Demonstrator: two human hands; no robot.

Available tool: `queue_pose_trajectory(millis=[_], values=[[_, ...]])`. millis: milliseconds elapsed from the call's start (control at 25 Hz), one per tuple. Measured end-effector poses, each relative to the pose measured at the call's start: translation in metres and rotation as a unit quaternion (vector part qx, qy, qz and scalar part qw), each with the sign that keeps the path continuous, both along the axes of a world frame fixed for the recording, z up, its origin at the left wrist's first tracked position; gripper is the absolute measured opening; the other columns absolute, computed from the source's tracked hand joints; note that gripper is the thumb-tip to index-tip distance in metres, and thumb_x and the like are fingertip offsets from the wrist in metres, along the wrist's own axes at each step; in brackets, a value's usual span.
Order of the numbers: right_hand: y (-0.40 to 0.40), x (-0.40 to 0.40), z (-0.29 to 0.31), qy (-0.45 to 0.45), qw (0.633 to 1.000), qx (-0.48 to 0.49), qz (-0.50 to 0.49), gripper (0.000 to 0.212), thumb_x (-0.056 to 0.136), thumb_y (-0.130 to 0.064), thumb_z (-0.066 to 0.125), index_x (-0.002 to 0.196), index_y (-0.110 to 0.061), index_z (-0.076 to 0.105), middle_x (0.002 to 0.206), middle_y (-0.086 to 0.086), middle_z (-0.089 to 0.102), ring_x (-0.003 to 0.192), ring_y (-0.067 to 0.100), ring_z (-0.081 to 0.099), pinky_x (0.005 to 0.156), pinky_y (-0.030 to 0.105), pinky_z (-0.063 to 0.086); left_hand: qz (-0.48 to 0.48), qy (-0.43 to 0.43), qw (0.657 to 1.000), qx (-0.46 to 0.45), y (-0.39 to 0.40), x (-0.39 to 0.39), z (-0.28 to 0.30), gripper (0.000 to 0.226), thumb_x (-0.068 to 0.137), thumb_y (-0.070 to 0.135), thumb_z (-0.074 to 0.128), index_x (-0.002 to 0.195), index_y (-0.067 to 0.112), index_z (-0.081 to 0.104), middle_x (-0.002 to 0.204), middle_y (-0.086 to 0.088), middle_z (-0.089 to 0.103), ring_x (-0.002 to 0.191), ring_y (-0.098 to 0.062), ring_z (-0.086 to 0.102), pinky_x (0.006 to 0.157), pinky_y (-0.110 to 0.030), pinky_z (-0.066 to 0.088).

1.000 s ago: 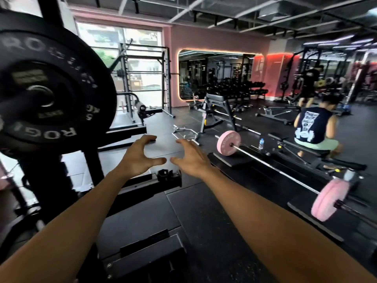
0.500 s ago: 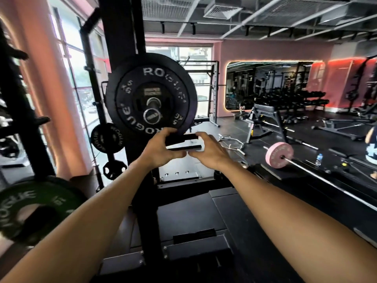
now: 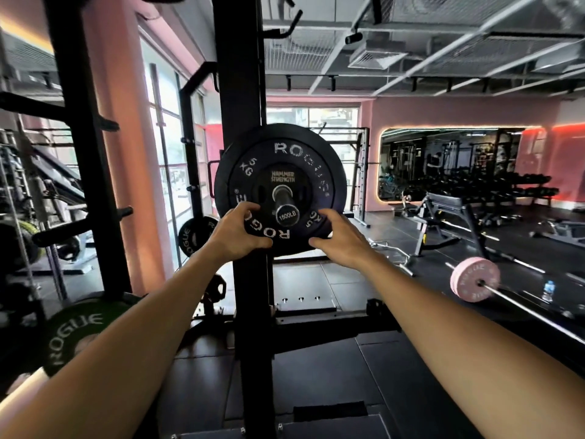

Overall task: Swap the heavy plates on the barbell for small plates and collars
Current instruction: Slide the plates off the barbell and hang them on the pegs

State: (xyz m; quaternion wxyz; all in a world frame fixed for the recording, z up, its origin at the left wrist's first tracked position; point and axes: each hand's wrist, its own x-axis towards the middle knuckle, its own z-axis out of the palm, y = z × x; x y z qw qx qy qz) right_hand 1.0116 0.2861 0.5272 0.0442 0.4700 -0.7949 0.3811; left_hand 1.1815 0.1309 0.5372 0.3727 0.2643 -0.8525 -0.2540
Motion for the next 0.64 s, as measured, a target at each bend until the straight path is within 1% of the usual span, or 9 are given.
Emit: queue_pose_trajectory(millis=[80, 160, 240, 360, 480, 560, 640], values=[[-0.015, -0.012, 0.011, 0.008, 1.0, -0.004, 0.005, 0.071, 0.078, -0.039, 0.067, 0.141, -0.036, 0.033, 0.142, -0.002, 0.045, 0.122, 0.024, 0.052, 0.101, 0.044, 0.043, 0.005, 0.003, 1.0, -0.011, -0.009, -0.008, 0.014, 0.081, 0.057, 0.03, 0.089, 0.129, 0.026, 0.05, 0.123, -0.003, 0.058, 0.111, -0.02, 0.057, 0.096, -0.031, 0.043], [-0.03, -0.027, 0.02, 0.017, 1.0, -0.006, 0.01, 0.072, 0.078, -0.035, 0.068, 0.141, -0.035, 0.033, 0.142, -0.001, 0.045, 0.122, 0.026, 0.052, 0.1, 0.044, 0.044, 0.019, 0.009, 1.0, -0.021, -0.024, -0.022, 0.024, 0.073, 0.066, 0.023, 0.085, 0.13, 0.024, 0.05, 0.124, -0.002, 0.056, 0.111, -0.017, 0.055, 0.09, -0.026, 0.039], [-0.045, -0.041, 0.027, 0.029, 0.999, -0.011, 0.013, 0.071, 0.079, -0.032, 0.068, 0.142, -0.031, 0.035, 0.141, 0.001, 0.046, 0.122, 0.026, 0.052, 0.101, 0.044, 0.044, 0.039, 0.014, 0.998, -0.037, -0.038, -0.033, 0.032, 0.064, 0.072, 0.023, 0.08, 0.129, 0.023, 0.051, 0.125, -0.004, 0.056, 0.111, -0.017, 0.054, 0.087, -0.024, 0.036], [-0.071, -0.066, 0.031, 0.035, 0.999, -0.018, 0.012, 0.067, 0.079, -0.033, 0.066, 0.139, -0.028, 0.038, 0.139, 0.001, 0.051, 0.122, 0.025, 0.054, 0.1, 0.044, 0.045, 0.066, 0.025, 0.997, -0.035, -0.065, -0.053, 0.035, 0.056, 0.077, 0.023, 0.074, 0.129, 0.021, 0.052, 0.126, -0.006, 0.057, 0.112, -0.021, 0.056, 0.088, -0.026, 0.039], [-0.103, -0.091, 0.031, 0.032, 0.999, 0.0, -0.007, 0.062, 0.081, -0.033, 0.065, 0.138, -0.022, 0.041, 0.134, 0.002, 0.055, 0.119, 0.025, 0.056, 0.098, 0.044, 0.046, 0.088, 0.017, 0.996, -0.029, -0.098, -0.077, 0.035, 0.051, 0.079, 0.023, 0.071, 0.127, 0.02, 0.052, 0.119, -0.006, 0.059, 0.105, -0.021, 0.058, 0.084, -0.026, 0.04], [-0.126, -0.109, 0.033, 0.031, 0.999, 0.002, -0.03, 0.054, 0.083, -0.034, 0.064, 0.132, -0.018, 0.047, 0.127, 0.005, 0.059, 0.114, 0.026, 0.057, 0.095, 0.042, 0.048, 0.1, 0.008, 0.994, -0.03, -0.122, -0.095, 0.036, 0.048, 0.081, 0.023, 0.068, 0.126, 0.019, 0.052, 0.113, -0.008, 0.06, 0.101, -0.024, 0.059, 0.081, -0.028, 0.04], [-0.151, -0.127, 0.035, 0.032, 0.998, 0.003, -0.053, 0.045, 0.085, -0.033, 0.062, 0.125, -0.014, 0.05, 0.125, 0.008, 0.059, 0.113, 0.029, 0.057, 0.092, 0.041, 0.048, 0.109, -0.004, 0.994, -0.029, -0.148, -0.116, 0.035, 0.047, 0.083, 0.023, 0.065, 0.127, 0.016, 0.05, 0.114, -0.01, 0.061, 0.104, -0.029, 0.059, 0.083, -0.031, 0.042]])
